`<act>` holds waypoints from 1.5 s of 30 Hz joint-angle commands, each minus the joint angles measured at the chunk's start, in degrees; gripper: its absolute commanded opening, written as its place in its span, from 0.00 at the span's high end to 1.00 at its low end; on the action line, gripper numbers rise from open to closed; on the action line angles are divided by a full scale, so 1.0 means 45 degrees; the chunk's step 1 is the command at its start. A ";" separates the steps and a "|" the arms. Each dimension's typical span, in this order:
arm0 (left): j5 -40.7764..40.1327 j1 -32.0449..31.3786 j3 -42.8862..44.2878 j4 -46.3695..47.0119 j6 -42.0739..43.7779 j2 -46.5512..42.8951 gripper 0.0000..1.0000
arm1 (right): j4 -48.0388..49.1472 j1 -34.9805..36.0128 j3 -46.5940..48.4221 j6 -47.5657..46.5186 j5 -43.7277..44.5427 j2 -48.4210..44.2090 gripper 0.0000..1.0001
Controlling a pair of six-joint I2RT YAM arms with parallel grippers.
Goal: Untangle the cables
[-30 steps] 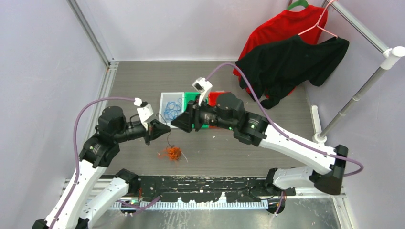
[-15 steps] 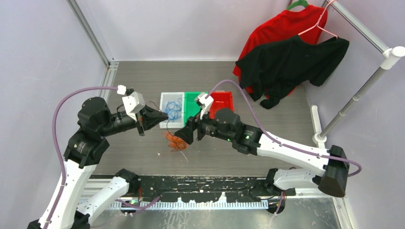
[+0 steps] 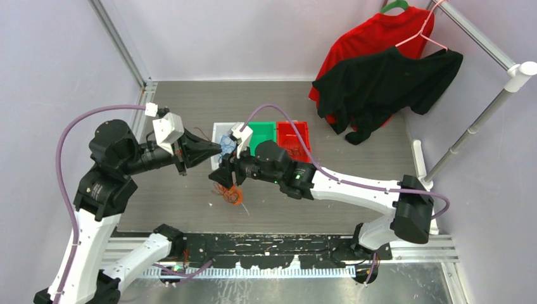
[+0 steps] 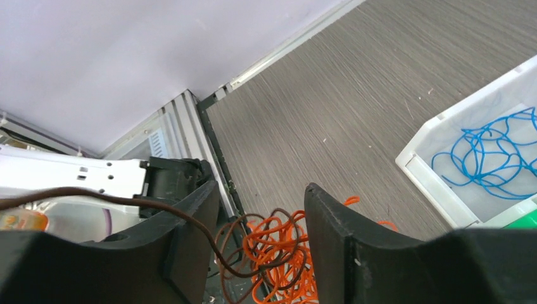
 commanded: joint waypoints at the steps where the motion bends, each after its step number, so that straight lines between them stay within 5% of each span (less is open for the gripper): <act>1: 0.0675 -0.0040 0.0997 0.0181 -0.0690 0.0158 1.00 | 0.1001 0.0035 0.0482 0.0507 0.0468 0.0388 0.45; 26: -0.0287 -0.0038 0.5619 0.0732 -0.0345 0.1721 1.00 | 0.2855 0.0035 -0.4328 0.1951 0.2406 0.0567 0.52; 37: -0.0781 -0.0040 0.4584 0.0298 0.0986 0.1261 1.00 | 0.0809 -0.0190 -0.4028 0.1311 0.1113 -0.3410 0.04; 45: -0.0575 -0.0041 0.3916 0.0004 0.1239 0.1097 1.00 | -0.2475 -0.0223 -0.1413 -0.0225 0.0669 -0.4935 0.02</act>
